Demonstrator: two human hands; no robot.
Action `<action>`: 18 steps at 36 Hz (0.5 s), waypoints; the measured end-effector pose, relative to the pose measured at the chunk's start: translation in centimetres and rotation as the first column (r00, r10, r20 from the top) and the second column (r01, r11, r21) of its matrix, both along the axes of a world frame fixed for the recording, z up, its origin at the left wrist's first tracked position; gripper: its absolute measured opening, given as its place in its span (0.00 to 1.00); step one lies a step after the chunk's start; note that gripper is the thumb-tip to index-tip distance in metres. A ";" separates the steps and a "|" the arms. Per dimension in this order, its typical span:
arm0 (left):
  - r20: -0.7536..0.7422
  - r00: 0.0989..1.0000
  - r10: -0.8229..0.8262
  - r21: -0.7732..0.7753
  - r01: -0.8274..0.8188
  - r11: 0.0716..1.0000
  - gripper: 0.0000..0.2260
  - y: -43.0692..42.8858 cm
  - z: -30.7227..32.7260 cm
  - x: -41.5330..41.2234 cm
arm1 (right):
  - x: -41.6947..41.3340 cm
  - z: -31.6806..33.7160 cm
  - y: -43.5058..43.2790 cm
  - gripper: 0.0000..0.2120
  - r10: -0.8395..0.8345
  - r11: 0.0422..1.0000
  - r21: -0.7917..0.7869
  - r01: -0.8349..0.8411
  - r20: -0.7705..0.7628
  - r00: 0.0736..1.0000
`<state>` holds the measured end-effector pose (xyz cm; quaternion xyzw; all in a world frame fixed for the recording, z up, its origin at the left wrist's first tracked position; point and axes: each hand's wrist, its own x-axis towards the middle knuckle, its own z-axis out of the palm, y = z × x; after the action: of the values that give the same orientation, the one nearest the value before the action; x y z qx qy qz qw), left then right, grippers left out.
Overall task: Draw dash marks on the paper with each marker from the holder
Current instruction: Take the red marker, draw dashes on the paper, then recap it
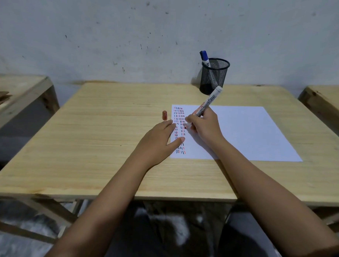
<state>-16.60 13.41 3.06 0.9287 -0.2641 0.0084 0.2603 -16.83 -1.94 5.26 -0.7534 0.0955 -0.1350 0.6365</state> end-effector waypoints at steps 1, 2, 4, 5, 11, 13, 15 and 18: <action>-0.001 1.000 -0.002 0.001 0.002 1.000 0.26 0.0 0.0 0.0 | 0.0 0.0 0.0 0.06 -0.003 1.000 -0.007 0.003 -0.003 1.000; 0.000 1.000 -0.004 0.002 0.004 1.000 0.26 0.0 0.1 0.0 | 0.0 0.0 0.0 0.06 -0.004 1.000 -0.008 0.004 -0.003 1.000; 0.001 1.000 -0.005 0.002 0.005 1.000 0.26 0.0 0.1 0.0 | 0.0 0.0 0.0 0.06 -0.004 1.000 0.011 0.004 -0.001 1.000; 0.001 1.000 -0.004 0.001 0.004 1.000 0.26 0.0 0.1 -0.1 | 0.0 0.1 0.0 0.05 -0.008 0.999 0.036 0.008 0.005 1.000; -0.009 1.000 0.001 -0.001 -0.001 1.000 0.27 0.1 0.0 0.0 | 0.4 -0.2 -0.8 0.09 -0.075 0.972 0.226 0.064 0.041 0.996; 0.004 1.000 -0.005 -0.005 0.005 1.000 0.26 0.1 0.1 0.0 | 0.5 -0.2 -1.0 0.11 -0.096 0.941 0.330 0.073 0.051 0.994; 0.009 1.000 -0.011 -0.024 0.011 1.000 0.24 0.1 0.1 -0.1 | 0.6 -0.1 -1.1 0.08 -0.109 0.909 0.409 0.075 0.060 0.992; -0.004 1.000 0.019 -0.139 -0.019 0.990 0.19 0.2 0.0 0.1 | 0.7 0.3 -1.3 0.08 -0.115 0.875 0.479 0.068 0.070 0.991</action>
<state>-16.51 13.65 3.04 0.9106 -0.2537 0.0279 0.3249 -16.12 -3.24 5.54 -0.5612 0.1303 -0.1736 0.7987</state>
